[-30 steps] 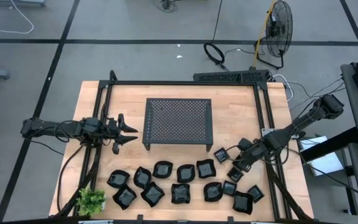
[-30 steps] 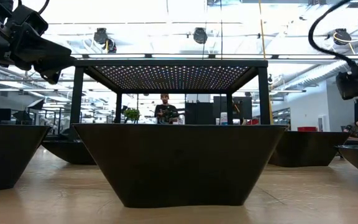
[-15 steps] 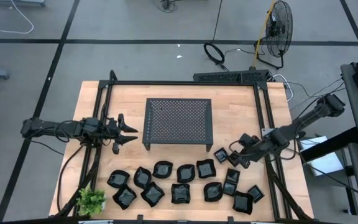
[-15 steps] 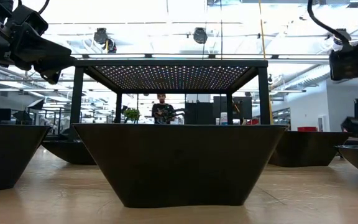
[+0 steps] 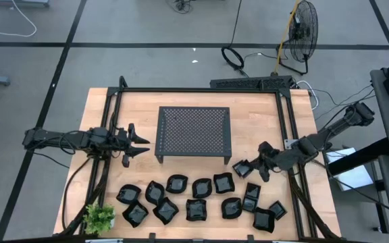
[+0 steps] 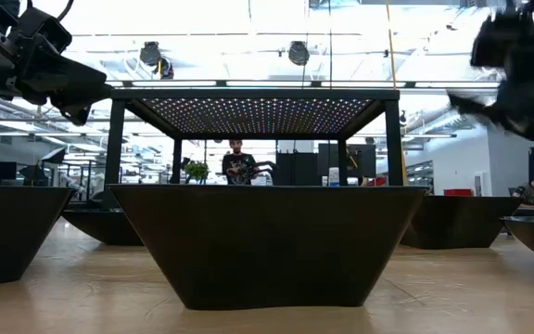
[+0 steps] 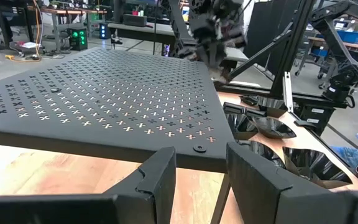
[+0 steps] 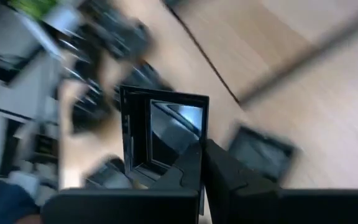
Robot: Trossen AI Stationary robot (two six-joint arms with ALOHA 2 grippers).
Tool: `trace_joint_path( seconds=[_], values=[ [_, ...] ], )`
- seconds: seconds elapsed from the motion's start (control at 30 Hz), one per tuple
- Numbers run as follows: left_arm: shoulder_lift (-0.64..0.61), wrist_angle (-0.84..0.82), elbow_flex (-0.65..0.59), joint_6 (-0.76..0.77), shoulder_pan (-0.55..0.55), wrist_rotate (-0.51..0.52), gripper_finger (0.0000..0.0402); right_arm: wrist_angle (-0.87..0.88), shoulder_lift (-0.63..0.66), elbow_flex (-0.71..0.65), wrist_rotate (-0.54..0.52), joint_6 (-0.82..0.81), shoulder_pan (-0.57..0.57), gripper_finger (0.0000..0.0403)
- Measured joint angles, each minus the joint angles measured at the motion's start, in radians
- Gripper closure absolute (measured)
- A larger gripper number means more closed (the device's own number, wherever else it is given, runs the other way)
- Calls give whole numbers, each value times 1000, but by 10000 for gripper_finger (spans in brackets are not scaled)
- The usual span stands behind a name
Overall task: Pick & Place Mini shaped plates
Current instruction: Put the square plate on the shelf
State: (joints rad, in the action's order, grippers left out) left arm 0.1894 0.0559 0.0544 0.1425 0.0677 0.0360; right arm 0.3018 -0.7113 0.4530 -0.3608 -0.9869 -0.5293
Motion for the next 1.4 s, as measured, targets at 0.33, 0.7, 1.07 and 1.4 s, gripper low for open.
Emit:
trace_joint_path(
  seconds=[0.33, 0.7, 1.07, 1.4],
  values=[
    [0, 0, 0, 0, 0, 0, 256, -581, -7, 1, -26, 383, 44, 403],
    [0, 0, 0, 0, 0, 0, 256, -352, -141, 251, 210, 451, 413, 403],
    [0, 0, 0, 0, 0, 0, 256, 165, -467, 660, 373, 425, 880, 403],
    [0, 0, 0, 0, 0, 0, 256, 130, -599, 648, 501, 435, 951, 403]
  ],
)
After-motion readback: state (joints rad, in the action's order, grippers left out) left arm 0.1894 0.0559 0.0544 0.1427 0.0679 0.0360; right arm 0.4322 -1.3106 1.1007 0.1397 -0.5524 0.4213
